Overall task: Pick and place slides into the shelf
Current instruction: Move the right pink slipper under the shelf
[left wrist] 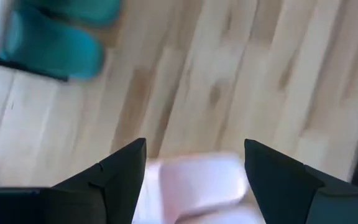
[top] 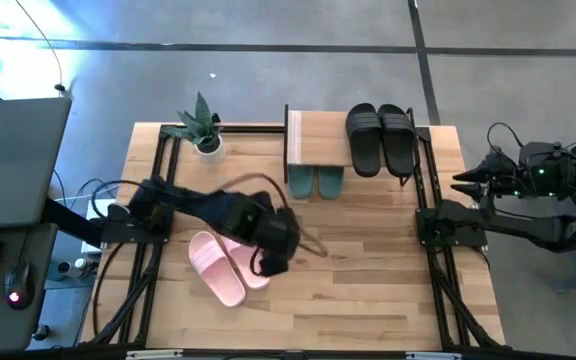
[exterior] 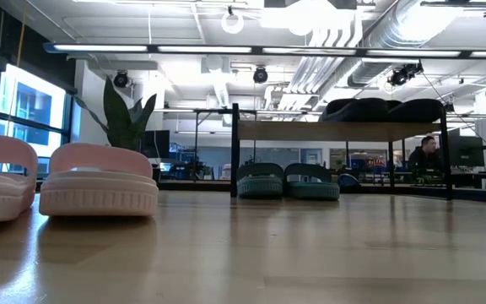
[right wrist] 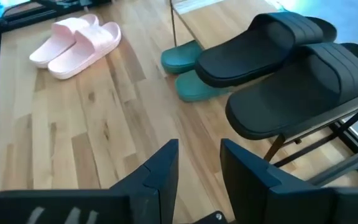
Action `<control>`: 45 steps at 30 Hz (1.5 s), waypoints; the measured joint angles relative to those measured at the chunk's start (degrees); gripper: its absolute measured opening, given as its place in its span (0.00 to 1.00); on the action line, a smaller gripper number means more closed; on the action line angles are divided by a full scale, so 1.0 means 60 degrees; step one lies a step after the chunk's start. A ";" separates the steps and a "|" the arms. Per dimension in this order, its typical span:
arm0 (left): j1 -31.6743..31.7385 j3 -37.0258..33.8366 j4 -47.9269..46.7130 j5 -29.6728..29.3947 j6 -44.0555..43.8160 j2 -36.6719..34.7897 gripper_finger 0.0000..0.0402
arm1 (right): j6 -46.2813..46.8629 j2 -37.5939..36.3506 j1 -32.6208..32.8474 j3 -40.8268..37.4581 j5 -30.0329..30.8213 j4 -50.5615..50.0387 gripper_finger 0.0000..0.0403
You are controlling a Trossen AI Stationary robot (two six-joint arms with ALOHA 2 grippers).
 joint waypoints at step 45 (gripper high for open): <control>-0.0233 -0.7097 0.1469 0.0373 -0.3481 0.0263 0.69 | 0.0244 0.0011 -0.0238 -0.0004 0.0320 -0.0179 0.27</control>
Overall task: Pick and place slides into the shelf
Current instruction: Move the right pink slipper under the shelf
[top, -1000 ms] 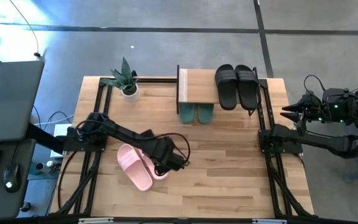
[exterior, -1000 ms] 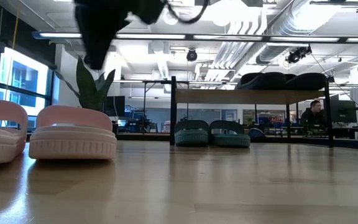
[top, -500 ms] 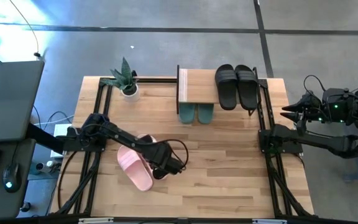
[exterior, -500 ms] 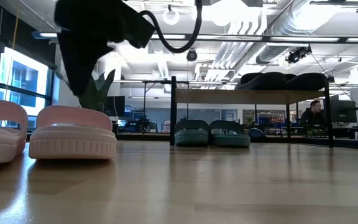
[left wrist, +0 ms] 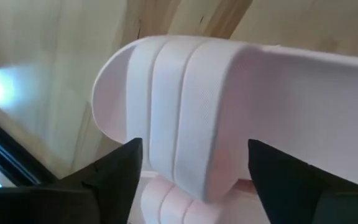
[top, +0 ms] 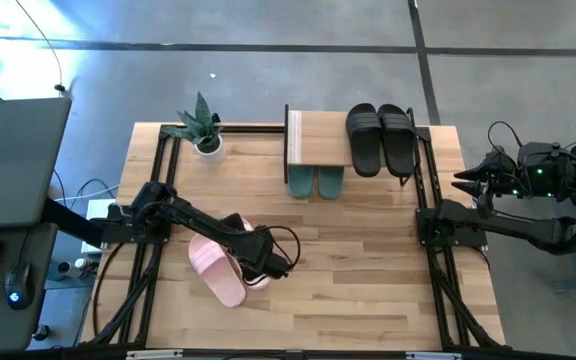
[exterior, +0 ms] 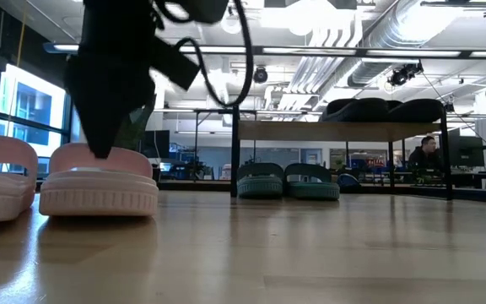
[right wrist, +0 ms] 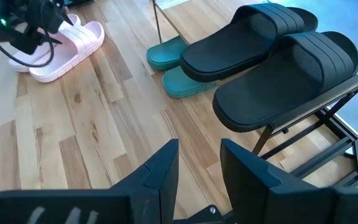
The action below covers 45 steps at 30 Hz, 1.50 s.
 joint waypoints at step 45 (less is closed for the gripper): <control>-0.0007 0.5027 -0.1517 -0.2623 0.0032 0.0018 0.01 | -0.0025 0.0000 0.0000 0.0000 0.0506 0.0004 0.27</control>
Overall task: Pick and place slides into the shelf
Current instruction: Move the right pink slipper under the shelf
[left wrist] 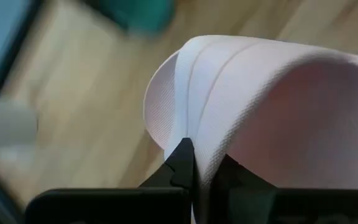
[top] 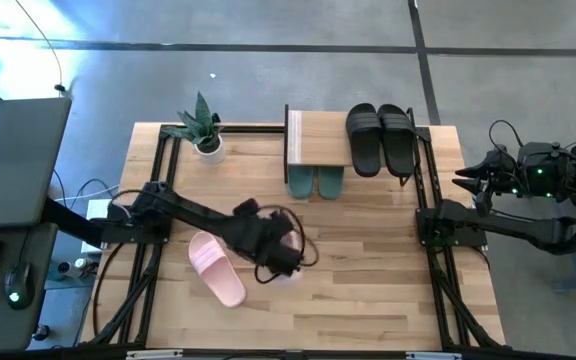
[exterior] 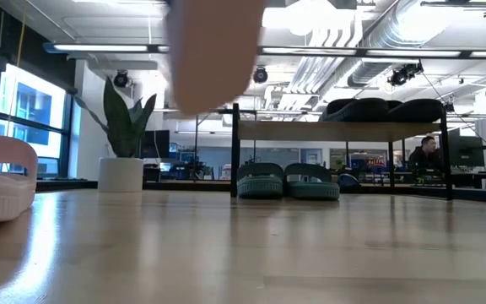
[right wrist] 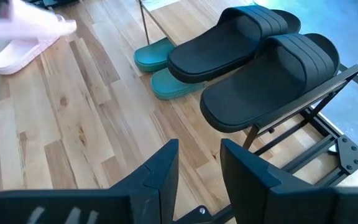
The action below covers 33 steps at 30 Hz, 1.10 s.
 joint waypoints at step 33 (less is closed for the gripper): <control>0.1781 0.2652 0.9476 -0.1013 0.9771 0.3076 0.00 | 0.0354 -0.0138 0.0002 -0.0007 0.0173 0.0007 0.27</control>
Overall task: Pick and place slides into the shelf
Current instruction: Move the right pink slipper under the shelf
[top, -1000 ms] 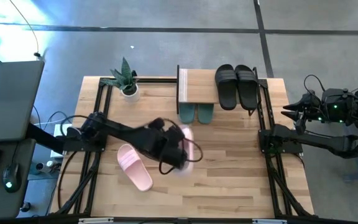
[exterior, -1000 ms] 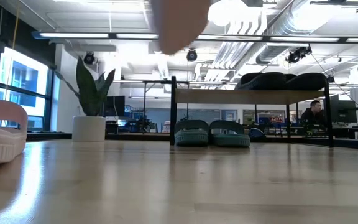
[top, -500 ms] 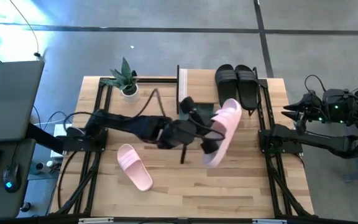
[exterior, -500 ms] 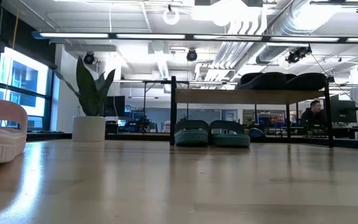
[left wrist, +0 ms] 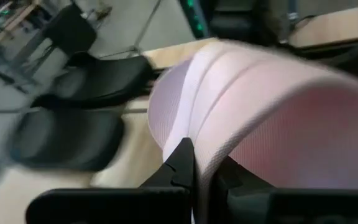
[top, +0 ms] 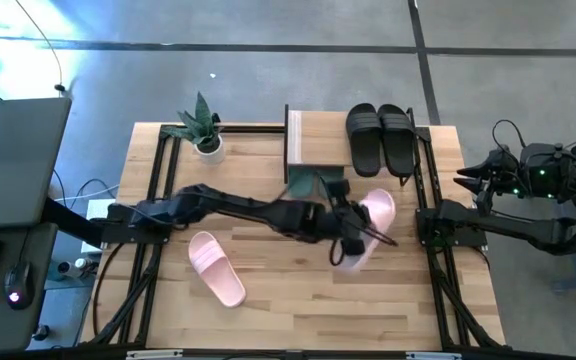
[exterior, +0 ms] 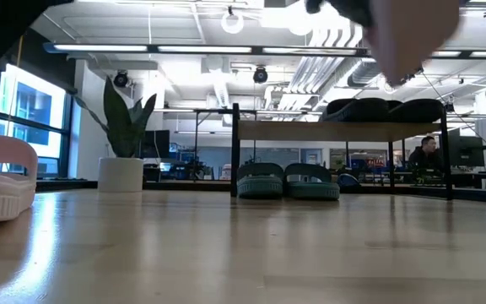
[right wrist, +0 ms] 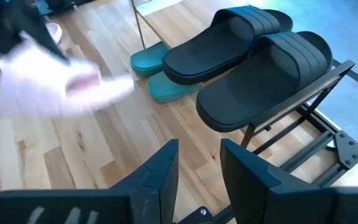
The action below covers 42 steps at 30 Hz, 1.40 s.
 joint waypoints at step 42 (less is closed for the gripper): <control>-0.0361 -0.0007 0.0586 -0.1171 0.4240 0.2858 0.12 | -0.0005 -0.0007 0.0001 0.0004 0.0337 -0.0007 0.27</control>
